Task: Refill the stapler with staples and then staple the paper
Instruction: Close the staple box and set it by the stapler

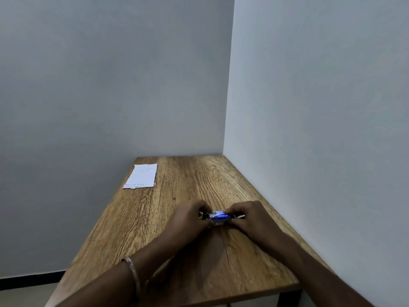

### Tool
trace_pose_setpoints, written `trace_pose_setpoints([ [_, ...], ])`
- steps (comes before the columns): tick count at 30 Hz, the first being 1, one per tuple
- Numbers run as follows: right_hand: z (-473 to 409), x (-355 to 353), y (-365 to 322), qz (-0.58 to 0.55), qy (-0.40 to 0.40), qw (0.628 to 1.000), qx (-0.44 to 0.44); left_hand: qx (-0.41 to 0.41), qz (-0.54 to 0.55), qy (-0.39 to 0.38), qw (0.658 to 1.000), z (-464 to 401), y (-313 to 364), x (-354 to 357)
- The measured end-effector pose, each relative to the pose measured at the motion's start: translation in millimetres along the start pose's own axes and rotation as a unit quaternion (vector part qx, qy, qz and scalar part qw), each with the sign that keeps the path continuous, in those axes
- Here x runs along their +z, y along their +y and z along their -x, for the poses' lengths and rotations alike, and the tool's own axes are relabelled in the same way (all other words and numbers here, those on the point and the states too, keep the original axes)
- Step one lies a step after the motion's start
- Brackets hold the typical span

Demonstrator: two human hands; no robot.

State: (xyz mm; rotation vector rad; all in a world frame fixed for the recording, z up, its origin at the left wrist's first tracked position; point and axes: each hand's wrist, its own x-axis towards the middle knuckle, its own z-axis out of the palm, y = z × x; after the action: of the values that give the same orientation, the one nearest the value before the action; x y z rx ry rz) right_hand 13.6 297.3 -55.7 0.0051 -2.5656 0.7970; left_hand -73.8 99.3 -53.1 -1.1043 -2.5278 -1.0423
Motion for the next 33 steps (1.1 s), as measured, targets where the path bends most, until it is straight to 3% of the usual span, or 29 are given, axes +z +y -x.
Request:
trace_pose_setpoints([
  [12,-96.5,22.2,38.3,0.031,0.013,0.999,0.004,0.006,-0.048,-0.002,0.999,-96.0,-37.5,23.0],
  [33,-278.2,73.6,128.2,0.053,0.048,0.997,0.020,-0.039,-0.087,0.066,0.993,-260.9,-123.9,75.6],
])
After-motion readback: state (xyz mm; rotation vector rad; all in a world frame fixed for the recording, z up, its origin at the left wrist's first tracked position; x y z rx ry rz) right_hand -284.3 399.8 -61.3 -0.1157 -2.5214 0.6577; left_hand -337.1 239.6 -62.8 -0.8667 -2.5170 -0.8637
